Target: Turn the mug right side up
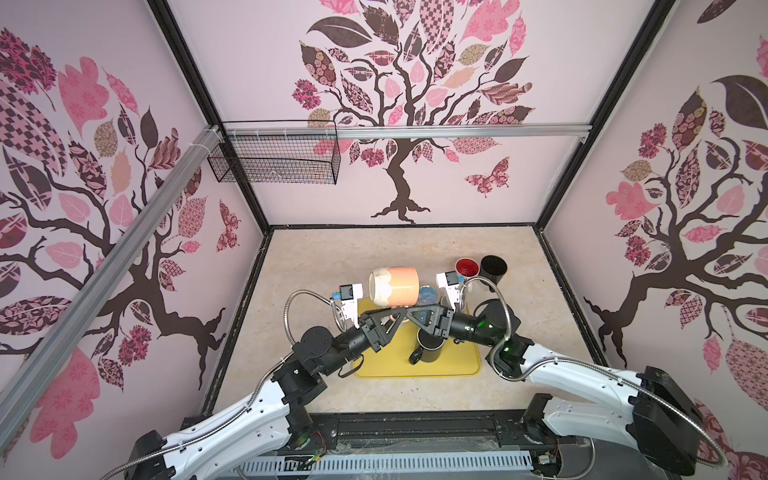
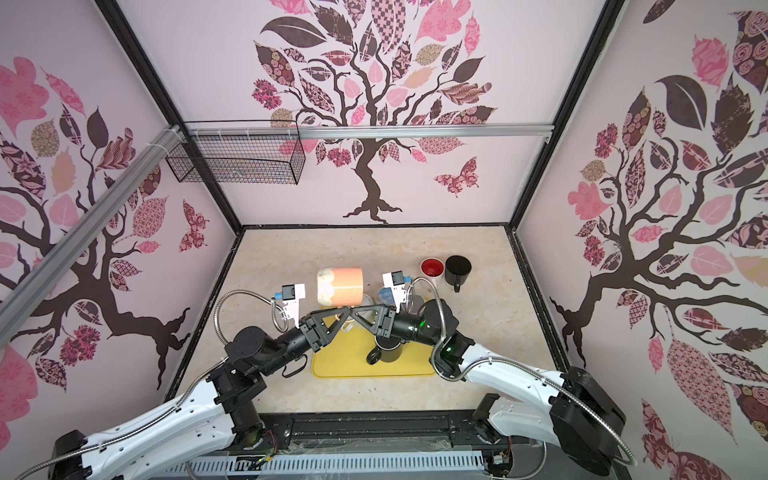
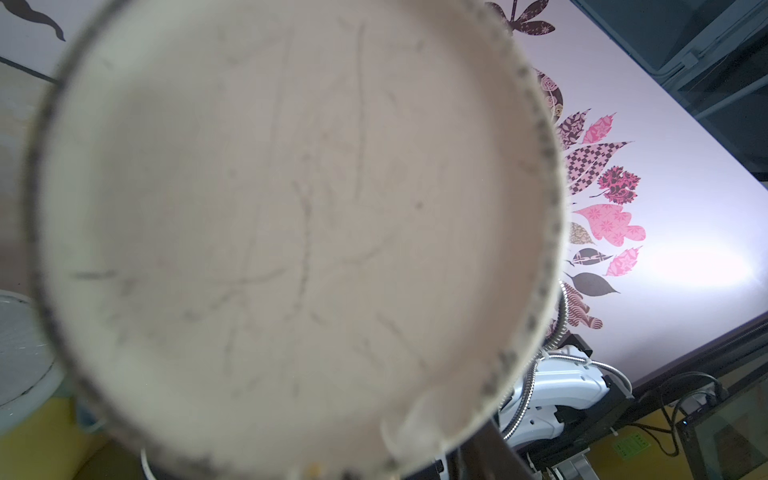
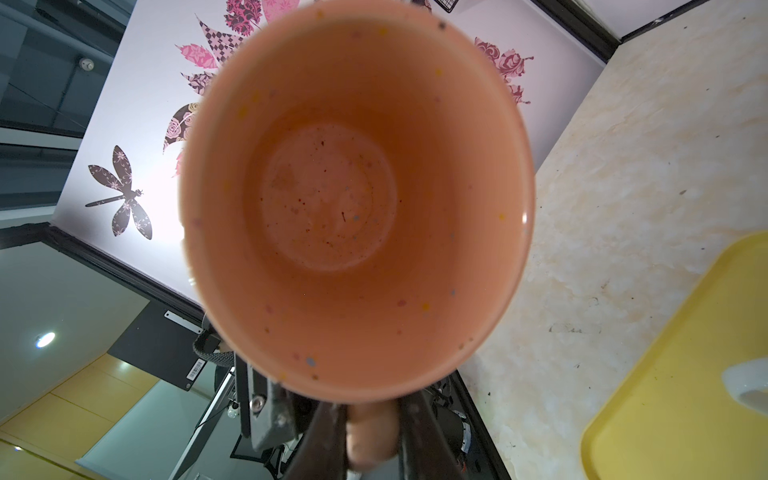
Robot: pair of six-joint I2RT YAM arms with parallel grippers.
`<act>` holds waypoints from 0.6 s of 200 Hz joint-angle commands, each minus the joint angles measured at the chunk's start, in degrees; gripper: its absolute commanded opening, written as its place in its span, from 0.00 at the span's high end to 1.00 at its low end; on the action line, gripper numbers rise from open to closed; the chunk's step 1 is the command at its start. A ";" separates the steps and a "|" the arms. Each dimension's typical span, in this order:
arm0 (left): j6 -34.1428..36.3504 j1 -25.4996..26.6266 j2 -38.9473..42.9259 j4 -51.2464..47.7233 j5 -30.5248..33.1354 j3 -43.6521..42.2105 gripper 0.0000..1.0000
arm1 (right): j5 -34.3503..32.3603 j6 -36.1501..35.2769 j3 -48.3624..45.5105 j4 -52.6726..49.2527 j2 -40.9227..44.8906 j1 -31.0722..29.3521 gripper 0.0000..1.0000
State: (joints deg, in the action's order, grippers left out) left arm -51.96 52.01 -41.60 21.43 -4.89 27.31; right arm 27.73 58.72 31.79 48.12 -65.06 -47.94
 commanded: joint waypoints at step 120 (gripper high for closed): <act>2.13 -0.42 1.80 1.48 2.30 1.87 1.00 | 0.39 -2.83 2.56 1.84 3.18 -0.30 1.00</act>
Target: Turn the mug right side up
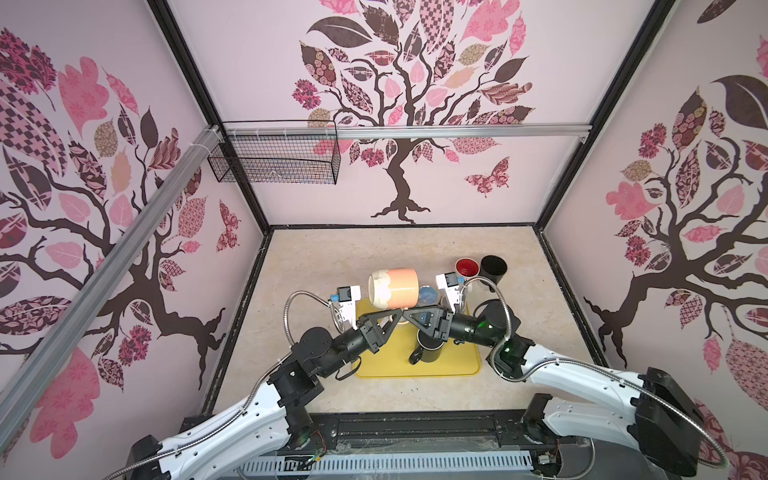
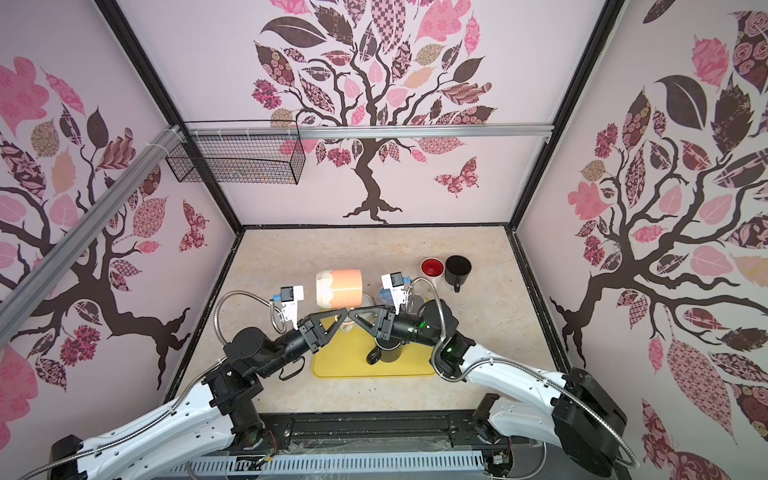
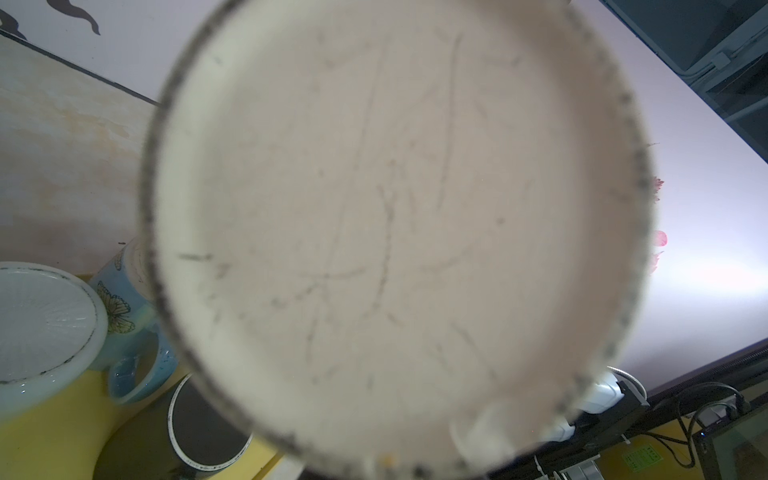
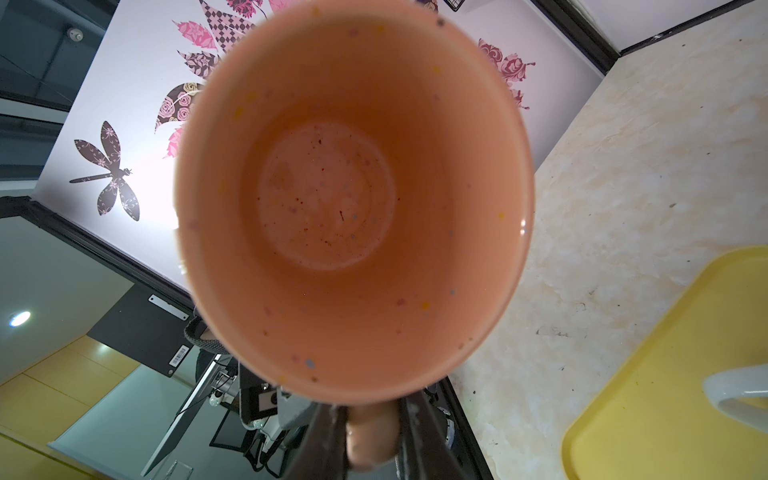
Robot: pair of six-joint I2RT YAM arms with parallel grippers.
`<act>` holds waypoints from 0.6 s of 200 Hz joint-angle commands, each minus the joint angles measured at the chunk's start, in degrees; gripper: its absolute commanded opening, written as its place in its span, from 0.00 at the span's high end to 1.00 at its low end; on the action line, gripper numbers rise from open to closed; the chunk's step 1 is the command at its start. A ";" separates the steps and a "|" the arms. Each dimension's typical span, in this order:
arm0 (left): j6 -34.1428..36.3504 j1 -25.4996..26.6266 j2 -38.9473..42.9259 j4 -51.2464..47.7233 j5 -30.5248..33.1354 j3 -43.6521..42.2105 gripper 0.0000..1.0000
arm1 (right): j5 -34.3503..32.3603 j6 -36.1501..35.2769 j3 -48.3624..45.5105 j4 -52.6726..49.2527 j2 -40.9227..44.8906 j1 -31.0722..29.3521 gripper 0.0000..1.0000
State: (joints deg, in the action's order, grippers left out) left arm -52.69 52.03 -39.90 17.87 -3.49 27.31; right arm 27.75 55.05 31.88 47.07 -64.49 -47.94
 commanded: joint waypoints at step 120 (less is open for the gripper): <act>-0.47 -0.44 -5.97 11.60 -3.55 0.42 0.96 | 1.49 3.35 5.33 8.08 -1.67 -0.22 1.00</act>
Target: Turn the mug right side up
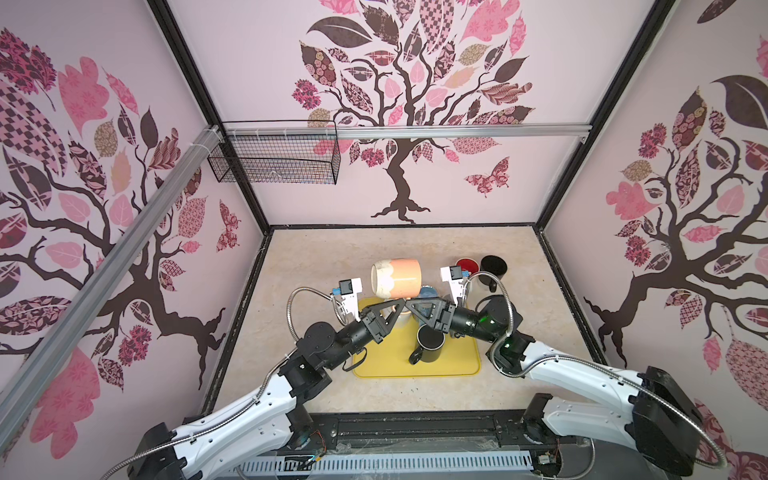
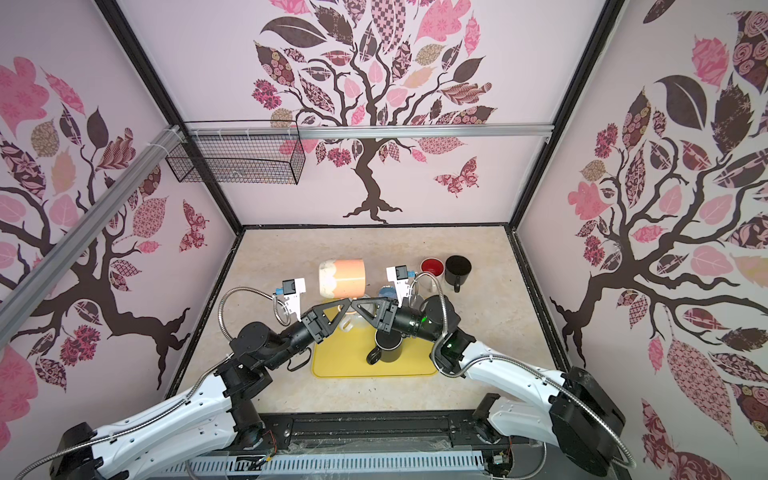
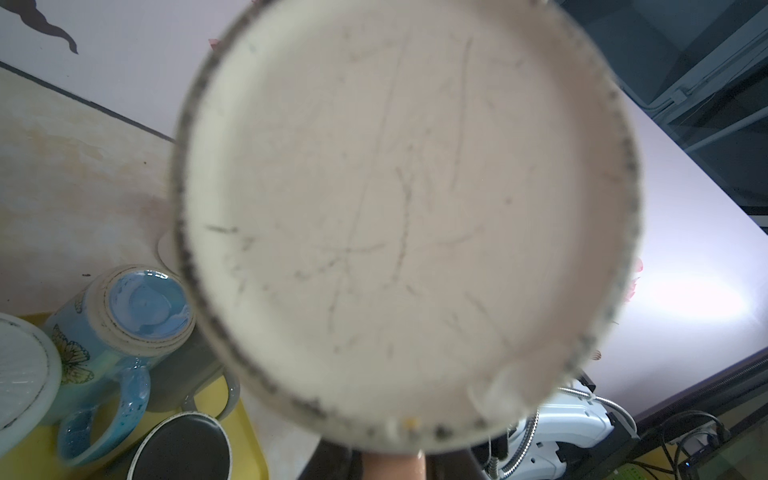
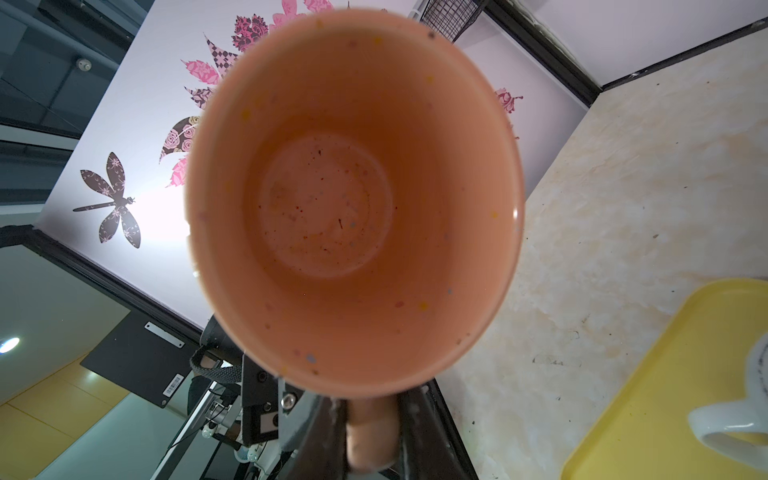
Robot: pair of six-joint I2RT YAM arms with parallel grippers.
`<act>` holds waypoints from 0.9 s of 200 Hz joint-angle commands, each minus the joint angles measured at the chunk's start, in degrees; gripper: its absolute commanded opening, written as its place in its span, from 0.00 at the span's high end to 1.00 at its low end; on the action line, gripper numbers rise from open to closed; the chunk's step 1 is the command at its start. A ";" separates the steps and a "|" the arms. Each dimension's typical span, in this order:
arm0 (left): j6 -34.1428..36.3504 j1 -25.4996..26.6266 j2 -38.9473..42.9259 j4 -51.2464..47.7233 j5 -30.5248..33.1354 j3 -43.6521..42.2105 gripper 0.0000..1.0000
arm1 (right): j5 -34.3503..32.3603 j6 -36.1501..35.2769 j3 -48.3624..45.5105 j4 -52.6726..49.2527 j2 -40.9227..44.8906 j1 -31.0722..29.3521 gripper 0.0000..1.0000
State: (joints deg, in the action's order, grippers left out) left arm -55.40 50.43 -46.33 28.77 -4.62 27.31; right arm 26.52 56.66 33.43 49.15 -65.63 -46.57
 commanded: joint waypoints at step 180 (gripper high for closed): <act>5.13 0.46 6.77 -9.08 1.26 1.83 0.76 | 0.47 -3.24 2.95 -0.71 5.37 -1.61 1.00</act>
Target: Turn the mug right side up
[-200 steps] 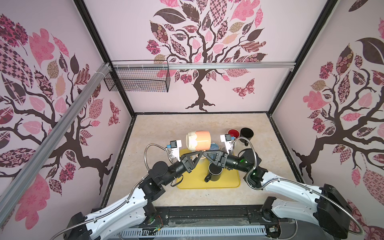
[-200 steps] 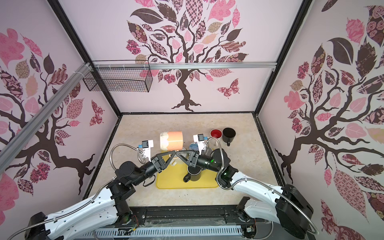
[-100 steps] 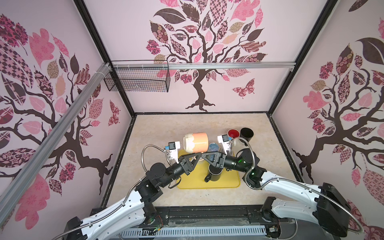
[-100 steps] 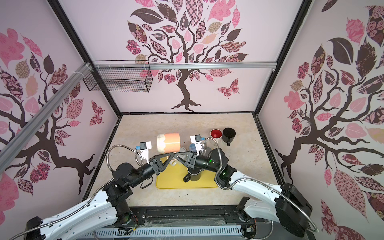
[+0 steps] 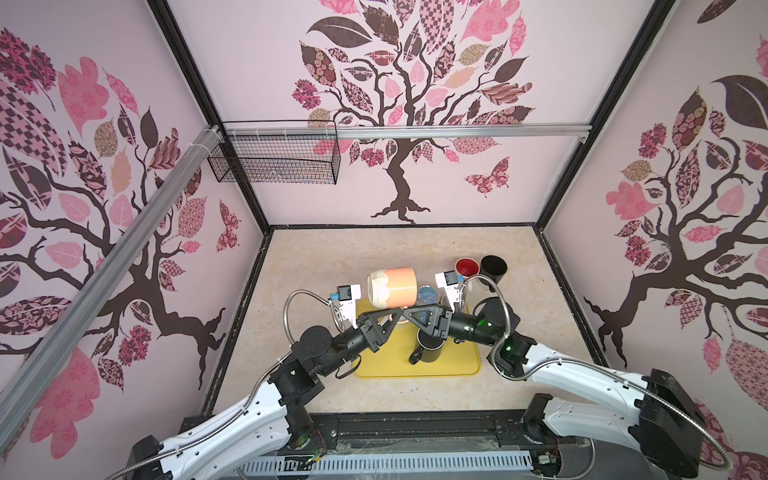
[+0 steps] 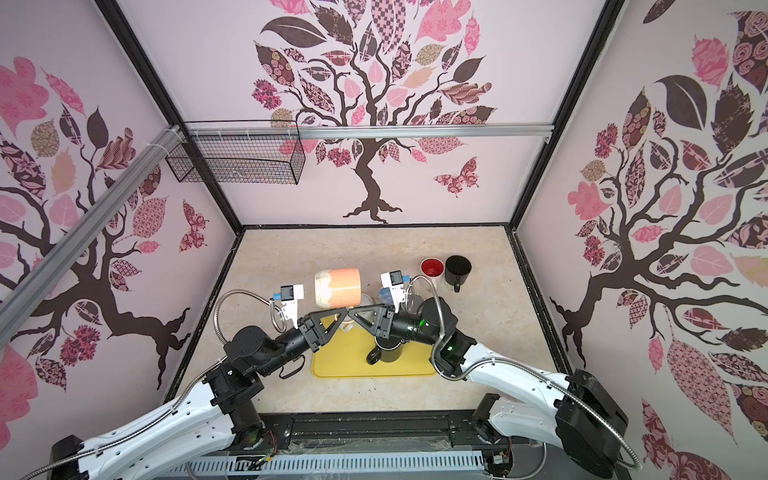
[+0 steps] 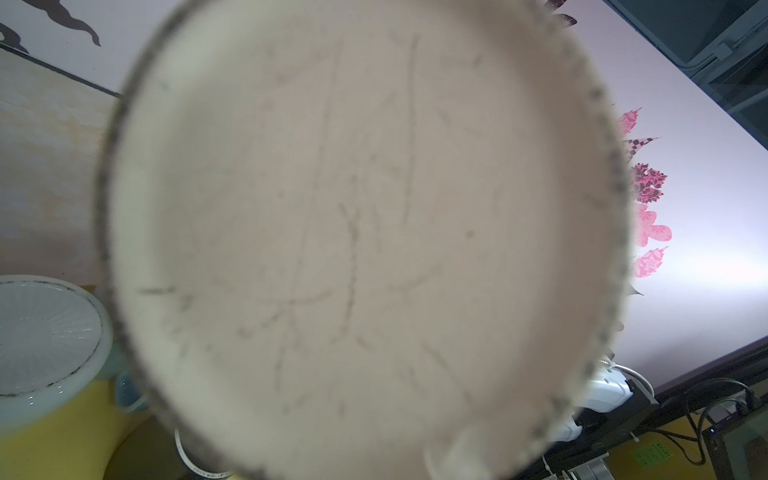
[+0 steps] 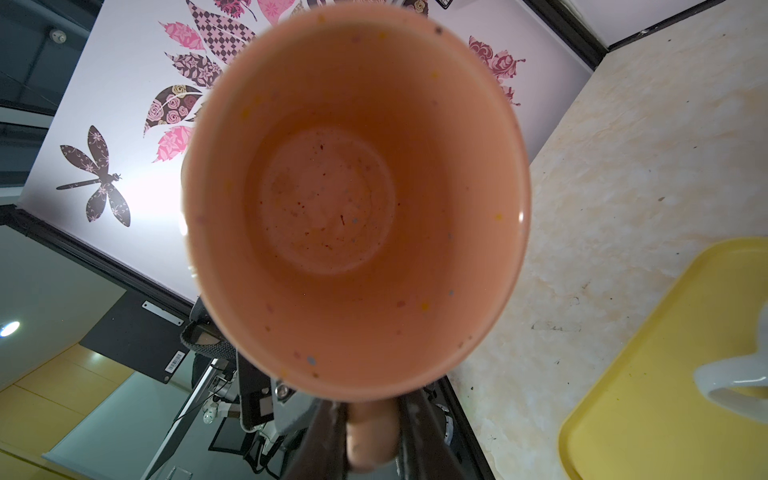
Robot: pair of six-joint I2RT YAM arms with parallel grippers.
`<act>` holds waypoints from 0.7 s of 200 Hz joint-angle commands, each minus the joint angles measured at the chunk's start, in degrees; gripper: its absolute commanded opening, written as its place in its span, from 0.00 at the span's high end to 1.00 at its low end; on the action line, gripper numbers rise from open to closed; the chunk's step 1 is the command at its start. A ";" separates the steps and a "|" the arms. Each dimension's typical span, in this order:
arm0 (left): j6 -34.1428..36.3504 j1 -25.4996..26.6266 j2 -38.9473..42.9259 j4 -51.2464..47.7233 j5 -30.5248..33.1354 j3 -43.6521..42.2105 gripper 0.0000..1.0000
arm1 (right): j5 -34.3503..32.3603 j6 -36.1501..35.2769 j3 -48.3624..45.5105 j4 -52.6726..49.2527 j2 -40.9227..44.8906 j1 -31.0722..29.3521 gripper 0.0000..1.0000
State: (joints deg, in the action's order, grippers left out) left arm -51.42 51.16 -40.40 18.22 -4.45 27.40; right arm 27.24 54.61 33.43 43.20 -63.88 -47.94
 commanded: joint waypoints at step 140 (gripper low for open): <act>2.21 -0.88 1.70 0.69 0.00 1.55 1.00 | -0.80 -2.09 2.09 4.76 5.08 -0.27 1.00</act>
State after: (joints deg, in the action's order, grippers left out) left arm -51.51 51.13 -38.72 15.77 -5.61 27.40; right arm 27.16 51.70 33.43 40.88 -62.28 -48.56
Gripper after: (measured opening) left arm 0.191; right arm 0.194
